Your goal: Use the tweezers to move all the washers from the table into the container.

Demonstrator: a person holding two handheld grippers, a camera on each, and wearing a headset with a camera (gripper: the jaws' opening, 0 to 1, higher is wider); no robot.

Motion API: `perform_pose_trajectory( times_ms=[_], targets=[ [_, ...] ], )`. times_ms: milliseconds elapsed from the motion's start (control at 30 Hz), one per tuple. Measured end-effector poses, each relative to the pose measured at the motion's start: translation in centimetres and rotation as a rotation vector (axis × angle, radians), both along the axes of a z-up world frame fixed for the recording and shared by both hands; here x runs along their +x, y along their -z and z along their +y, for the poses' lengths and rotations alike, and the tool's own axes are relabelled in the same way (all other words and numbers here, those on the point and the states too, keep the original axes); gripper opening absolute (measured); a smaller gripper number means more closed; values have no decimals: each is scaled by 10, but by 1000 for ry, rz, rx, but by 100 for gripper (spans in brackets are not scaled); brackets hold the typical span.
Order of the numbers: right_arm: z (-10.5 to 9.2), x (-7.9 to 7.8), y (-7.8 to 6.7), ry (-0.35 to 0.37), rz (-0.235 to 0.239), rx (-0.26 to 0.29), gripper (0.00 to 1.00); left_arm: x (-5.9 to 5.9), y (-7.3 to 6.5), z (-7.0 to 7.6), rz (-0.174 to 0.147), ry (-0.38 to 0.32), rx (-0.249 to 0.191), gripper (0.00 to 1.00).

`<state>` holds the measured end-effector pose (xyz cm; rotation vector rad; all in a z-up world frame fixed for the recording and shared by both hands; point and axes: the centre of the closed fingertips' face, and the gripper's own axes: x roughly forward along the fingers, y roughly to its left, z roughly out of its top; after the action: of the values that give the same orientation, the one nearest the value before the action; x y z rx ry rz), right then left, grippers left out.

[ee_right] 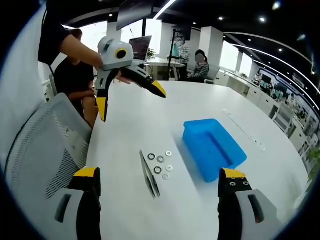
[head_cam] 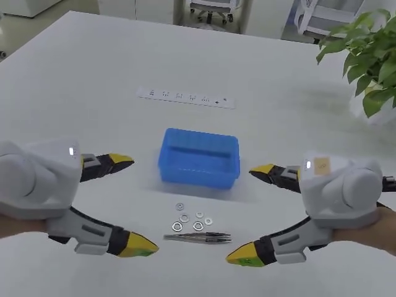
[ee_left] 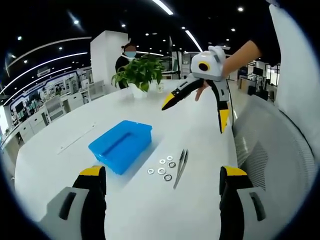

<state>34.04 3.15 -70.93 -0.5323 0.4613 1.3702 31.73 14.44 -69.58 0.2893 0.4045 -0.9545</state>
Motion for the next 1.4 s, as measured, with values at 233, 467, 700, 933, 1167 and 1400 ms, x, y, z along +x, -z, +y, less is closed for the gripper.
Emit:
perform_pose_trajectory(
  times_ms=[233,467,700,933,1167,1400],
  targets=[
    [-1,2,1,11,3,5,98,-5,3,2,3,8,25,100],
    [0,0,-1,17,11,21,98,-4,0,3,-5,-2,24,100],
    [0,-1,3,11,13,14,98,3,-8,0,-5,-36,-40,100],
    [-1,-1,5,17,19,13,97,0,1,-4,5,1,-6,100],
    [-3,-1,7,20,22,6,96,-3,8,-6,12,19,9,100],
    [-1,2,8,19,16,7,91,-4,14,-7,23,38,25,99]
  ],
)
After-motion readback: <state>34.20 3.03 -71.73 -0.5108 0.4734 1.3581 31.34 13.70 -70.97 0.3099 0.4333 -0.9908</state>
